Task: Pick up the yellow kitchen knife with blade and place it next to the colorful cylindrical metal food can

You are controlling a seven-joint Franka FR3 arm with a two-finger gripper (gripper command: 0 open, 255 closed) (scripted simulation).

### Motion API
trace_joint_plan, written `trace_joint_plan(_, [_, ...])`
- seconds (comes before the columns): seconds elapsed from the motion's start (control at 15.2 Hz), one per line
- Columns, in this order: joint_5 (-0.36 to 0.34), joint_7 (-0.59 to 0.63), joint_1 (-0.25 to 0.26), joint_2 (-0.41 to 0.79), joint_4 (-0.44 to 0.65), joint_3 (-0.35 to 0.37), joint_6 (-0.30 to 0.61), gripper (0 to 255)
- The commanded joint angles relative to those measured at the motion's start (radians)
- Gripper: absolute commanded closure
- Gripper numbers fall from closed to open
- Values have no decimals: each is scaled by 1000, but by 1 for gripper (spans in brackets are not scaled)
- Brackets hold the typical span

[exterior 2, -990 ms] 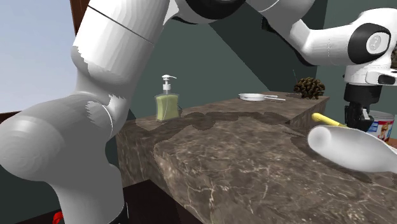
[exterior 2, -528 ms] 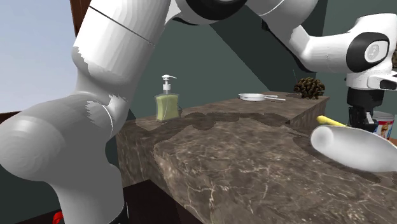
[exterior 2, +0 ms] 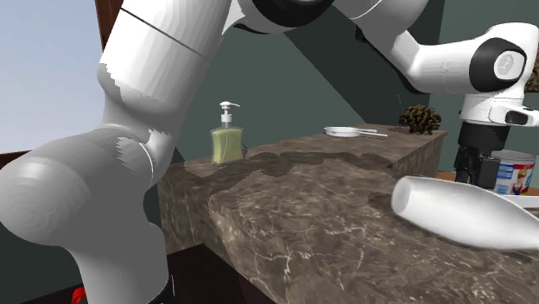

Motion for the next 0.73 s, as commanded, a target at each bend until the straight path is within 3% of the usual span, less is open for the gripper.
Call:
trace_joint_plan(0.0, [5, -14, -8, -1, 26, -2, -39, 0])
trace_joint_plan(0.13, [8, -17, -7, -11, 72, 0, -94, 0])
trace_joint_plan(0.66, [8, -17, -7, -11, 72, 0, -94, 0])
